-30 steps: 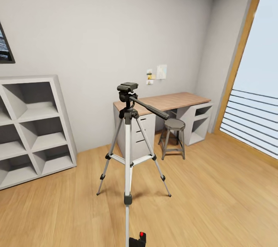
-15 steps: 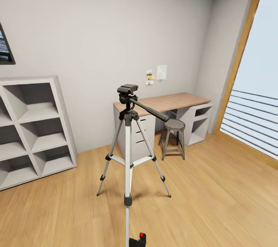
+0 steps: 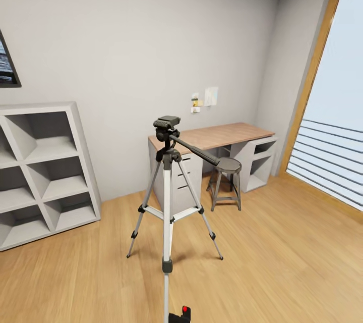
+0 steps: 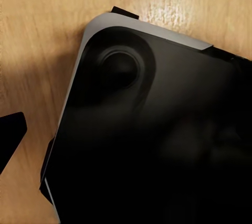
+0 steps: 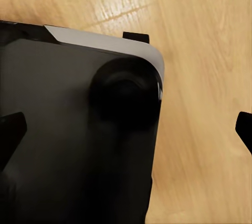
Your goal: Attach the digital camera to the camera tripod in the bedroom.
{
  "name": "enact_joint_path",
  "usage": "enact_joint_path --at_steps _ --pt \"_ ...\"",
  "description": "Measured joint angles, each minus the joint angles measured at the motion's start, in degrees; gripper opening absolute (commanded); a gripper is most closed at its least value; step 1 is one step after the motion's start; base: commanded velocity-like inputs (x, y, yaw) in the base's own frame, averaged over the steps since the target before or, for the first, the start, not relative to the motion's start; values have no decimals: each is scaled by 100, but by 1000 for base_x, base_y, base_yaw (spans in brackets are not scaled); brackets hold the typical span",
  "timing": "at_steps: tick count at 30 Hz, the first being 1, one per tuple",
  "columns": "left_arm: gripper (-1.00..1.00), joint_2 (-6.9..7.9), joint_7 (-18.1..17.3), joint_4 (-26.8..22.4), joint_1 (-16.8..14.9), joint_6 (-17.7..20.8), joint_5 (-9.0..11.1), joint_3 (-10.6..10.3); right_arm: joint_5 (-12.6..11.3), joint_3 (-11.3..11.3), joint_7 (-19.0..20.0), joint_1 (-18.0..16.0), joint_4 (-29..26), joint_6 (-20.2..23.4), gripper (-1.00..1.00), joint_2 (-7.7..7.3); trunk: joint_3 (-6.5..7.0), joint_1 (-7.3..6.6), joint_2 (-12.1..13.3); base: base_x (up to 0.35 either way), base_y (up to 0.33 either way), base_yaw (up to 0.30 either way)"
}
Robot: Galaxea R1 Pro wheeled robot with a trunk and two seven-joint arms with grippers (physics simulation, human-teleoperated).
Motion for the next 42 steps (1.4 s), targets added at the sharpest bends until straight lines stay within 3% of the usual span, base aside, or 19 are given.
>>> enact_joint_path --at_steps 5,42 --pt "100 -1 0 0 0 0 0 1 6 7 4 0 0 -5 100 0 90 -110 201 0 0 0" --pt "100 -1 0 -9 0 0 0 2 15 -6 -23 0 -32 -2 100 9 90 -111 202 0 0 0"
